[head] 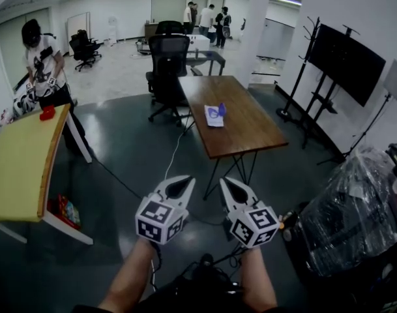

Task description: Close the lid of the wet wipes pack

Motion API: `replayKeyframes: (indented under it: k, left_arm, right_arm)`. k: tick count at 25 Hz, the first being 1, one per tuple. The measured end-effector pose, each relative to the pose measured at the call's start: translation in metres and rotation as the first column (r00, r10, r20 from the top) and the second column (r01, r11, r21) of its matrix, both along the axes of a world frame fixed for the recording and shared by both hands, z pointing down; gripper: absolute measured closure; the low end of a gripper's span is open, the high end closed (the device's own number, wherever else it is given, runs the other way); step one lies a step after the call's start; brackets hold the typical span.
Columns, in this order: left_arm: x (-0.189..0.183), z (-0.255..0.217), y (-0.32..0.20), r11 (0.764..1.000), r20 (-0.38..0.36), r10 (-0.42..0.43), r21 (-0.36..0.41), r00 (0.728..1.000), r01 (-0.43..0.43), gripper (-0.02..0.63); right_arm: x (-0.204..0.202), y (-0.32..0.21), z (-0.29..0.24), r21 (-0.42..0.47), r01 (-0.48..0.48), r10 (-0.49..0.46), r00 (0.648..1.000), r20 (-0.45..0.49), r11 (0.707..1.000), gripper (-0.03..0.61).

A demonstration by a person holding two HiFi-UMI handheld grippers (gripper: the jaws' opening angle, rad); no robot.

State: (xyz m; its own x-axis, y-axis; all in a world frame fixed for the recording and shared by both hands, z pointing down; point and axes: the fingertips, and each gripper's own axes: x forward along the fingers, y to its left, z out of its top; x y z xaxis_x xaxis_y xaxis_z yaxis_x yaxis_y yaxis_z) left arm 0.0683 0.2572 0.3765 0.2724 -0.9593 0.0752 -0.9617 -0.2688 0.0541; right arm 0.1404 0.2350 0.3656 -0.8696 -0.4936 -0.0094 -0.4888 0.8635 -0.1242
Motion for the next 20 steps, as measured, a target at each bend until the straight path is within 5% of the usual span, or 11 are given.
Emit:
replayKeyframes:
  k: [20]
  left_arm:
    - [-0.066, 0.009, -0.188, 0.991, 0.018, -0.122, -0.061, 0.992, 0.123, 0.607]
  right_arm:
    - [-0.063, -0.194, 0.014, -0.063, 0.130, -0.127, 0.991, 0.043, 0.990, 0.568]
